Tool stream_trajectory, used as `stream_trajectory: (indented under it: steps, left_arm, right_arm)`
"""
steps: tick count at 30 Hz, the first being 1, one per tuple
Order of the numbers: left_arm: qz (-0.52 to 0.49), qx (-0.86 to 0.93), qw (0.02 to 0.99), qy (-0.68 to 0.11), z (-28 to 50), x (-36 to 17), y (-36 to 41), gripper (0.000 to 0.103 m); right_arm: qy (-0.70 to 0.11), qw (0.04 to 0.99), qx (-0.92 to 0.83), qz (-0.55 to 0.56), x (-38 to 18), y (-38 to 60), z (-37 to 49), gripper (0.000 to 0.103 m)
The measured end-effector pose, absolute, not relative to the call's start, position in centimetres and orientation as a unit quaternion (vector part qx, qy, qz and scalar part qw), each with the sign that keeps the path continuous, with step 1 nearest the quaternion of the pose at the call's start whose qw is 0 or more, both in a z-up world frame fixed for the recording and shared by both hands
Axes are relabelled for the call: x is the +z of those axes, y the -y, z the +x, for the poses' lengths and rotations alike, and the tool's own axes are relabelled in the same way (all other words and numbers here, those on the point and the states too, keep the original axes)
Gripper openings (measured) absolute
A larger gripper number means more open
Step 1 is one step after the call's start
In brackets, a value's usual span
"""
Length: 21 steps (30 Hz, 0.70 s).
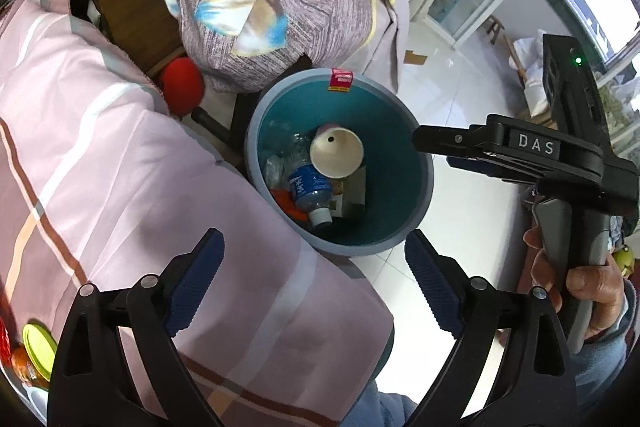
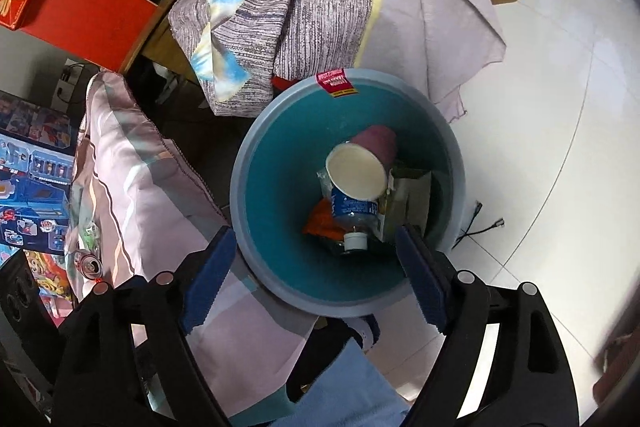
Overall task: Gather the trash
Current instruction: 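Move both tools back over the trash on the table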
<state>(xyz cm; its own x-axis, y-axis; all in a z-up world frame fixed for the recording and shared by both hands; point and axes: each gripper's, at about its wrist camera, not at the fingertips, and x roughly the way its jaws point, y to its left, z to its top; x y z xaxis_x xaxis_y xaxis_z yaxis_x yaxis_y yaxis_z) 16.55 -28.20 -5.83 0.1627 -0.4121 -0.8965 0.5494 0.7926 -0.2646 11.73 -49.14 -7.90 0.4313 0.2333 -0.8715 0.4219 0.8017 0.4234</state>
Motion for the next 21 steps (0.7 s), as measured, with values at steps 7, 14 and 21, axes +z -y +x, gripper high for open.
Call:
stream_trajectory:
  steps: [7,14,21]
  left_arm:
    - [0.047,-0.313,0.768,-0.557,15.8,-4.8,26.0,0.092]
    - [0.027,-0.304,0.781,-0.545,15.0,-3.7,22.6,0.092]
    - [0.006,-0.287,0.795,-0.534,14.3,-2.8,18.3,0.094]
  right_arm:
    - [-0.532,0.792,-0.056,0.295,-6.7,47.0,11.2,0.078]
    - [-0.536,0.799,-0.039,0.272,-5.2,43.4,11.5,0.078]
    - [-0.545,0.804,-0.020,0.239,-4.0,38.9,12.3,0.078]
